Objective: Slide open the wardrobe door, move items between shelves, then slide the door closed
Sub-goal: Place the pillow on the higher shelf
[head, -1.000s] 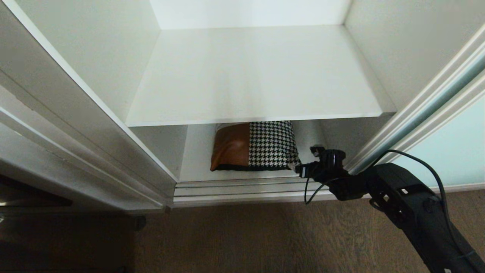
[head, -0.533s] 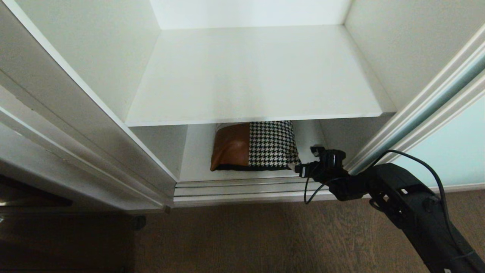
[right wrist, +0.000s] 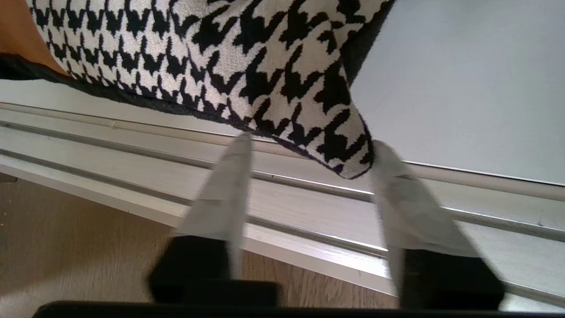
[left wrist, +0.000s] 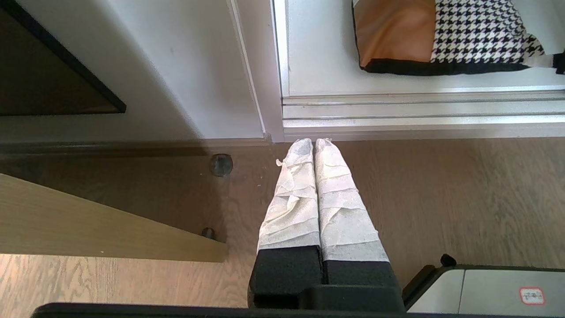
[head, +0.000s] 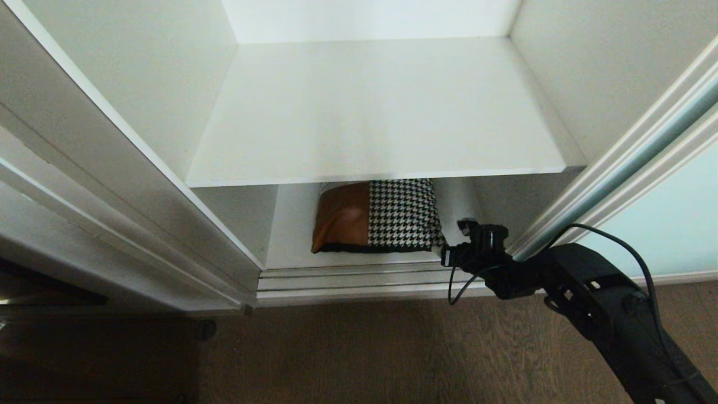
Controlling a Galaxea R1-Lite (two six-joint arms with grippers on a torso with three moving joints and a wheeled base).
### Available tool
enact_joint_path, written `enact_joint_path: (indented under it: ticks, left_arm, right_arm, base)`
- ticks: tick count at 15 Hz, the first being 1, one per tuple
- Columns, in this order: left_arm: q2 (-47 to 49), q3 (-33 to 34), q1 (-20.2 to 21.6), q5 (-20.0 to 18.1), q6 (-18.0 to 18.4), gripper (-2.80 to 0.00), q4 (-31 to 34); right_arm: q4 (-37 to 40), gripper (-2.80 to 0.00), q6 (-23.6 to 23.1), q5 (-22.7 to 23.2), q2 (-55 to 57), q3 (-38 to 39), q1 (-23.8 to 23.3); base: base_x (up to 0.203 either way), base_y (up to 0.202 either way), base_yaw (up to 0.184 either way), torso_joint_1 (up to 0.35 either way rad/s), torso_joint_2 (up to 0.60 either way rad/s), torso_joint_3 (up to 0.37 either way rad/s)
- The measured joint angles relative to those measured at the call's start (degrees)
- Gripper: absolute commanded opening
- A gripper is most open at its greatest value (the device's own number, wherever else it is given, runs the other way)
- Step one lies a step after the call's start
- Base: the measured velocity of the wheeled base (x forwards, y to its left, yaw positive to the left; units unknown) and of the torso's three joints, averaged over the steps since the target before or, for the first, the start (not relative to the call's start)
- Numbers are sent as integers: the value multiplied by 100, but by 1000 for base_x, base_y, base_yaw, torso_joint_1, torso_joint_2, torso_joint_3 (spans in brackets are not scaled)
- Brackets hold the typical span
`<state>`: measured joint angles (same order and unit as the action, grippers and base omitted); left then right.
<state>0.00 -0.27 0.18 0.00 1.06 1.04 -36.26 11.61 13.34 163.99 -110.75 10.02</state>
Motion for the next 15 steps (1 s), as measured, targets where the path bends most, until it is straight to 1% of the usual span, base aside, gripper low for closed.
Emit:
enact_joint_path:
  ticks: [9,12,15]
  left_arm:
    - [0,0,0,0,3,-280,1]
    - [0,0,0,0,1,-280,0]
    - [0,0,0,0,0,-280,0]
  right_arm:
    - [37,-280,2,184,97,-66,-7]
    - [-245,-280,-20,89,120,-8,-10]
    - [-355,-280,-72,-136,78,367,-2]
  base:
    - [0,0,0,0,0,0]
    - [0,0,0,0,0,0]
    - [0,0,0,0,0,0]
